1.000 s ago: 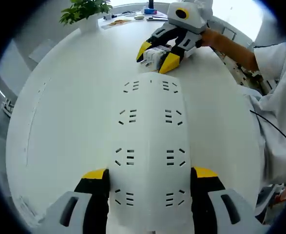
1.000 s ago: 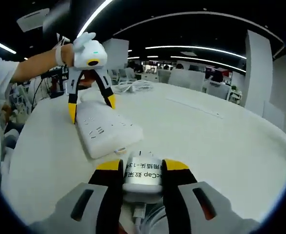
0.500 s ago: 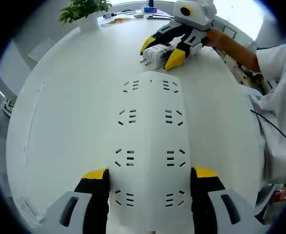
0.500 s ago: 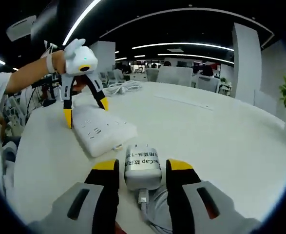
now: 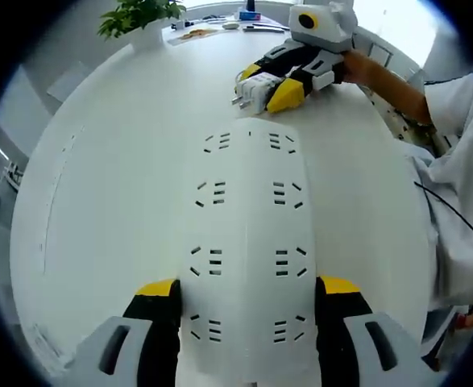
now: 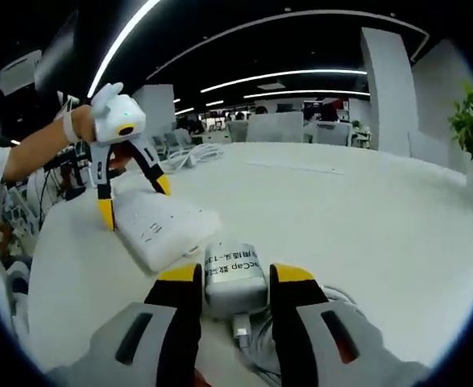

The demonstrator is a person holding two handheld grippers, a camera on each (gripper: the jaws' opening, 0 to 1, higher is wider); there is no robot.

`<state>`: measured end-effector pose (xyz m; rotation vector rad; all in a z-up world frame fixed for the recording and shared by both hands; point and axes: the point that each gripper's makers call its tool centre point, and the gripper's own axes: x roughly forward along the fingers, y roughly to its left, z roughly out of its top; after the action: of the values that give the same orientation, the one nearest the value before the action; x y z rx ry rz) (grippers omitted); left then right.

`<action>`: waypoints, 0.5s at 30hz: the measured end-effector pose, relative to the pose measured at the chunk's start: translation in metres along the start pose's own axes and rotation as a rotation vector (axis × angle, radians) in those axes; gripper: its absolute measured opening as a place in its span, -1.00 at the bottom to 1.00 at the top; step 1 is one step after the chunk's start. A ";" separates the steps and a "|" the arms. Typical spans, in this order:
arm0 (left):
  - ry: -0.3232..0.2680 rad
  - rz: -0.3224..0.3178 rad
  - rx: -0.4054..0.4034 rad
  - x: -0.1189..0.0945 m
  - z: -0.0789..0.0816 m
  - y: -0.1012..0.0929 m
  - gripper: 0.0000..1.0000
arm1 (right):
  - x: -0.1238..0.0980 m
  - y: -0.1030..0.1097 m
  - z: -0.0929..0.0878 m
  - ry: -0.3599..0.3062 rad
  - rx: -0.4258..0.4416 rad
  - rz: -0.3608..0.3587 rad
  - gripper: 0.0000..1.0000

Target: Straighten the power strip on the desk, plug the charger into it

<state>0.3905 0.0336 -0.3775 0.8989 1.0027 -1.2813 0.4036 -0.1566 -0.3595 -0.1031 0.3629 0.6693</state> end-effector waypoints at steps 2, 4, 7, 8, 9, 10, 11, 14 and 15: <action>0.005 0.000 0.001 0.000 0.000 0.000 0.36 | 0.001 -0.001 -0.001 0.006 -0.014 -0.012 -0.37; 0.009 0.000 0.001 0.000 0.000 0.000 0.36 | 0.002 -0.002 -0.001 0.006 -0.014 -0.021 -0.39; 0.016 0.002 -0.001 0.000 0.000 0.000 0.36 | 0.003 -0.001 -0.001 0.000 -0.028 -0.032 -0.41; 0.017 0.002 -0.001 0.000 0.000 0.000 0.36 | 0.003 0.000 -0.001 0.000 -0.038 -0.033 -0.41; 0.018 0.002 -0.001 0.000 0.000 0.000 0.36 | 0.003 0.000 -0.001 0.001 -0.047 -0.039 -0.42; 0.019 0.001 0.000 0.000 0.000 0.000 0.36 | 0.002 -0.001 -0.001 0.002 -0.052 -0.045 -0.42; 0.019 0.001 -0.001 0.000 -0.001 0.000 0.36 | 0.001 -0.001 -0.002 0.003 -0.063 -0.047 -0.42; 0.017 0.001 -0.001 0.000 -0.001 0.000 0.36 | 0.000 0.002 -0.001 -0.004 -0.098 -0.030 -0.42; 0.017 0.001 -0.002 0.000 -0.001 0.000 0.36 | 0.000 0.003 -0.001 -0.008 -0.102 -0.024 -0.42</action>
<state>0.3905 0.0344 -0.3772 0.9107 1.0164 -1.2734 0.4012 -0.1547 -0.3601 -0.2012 0.3192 0.6646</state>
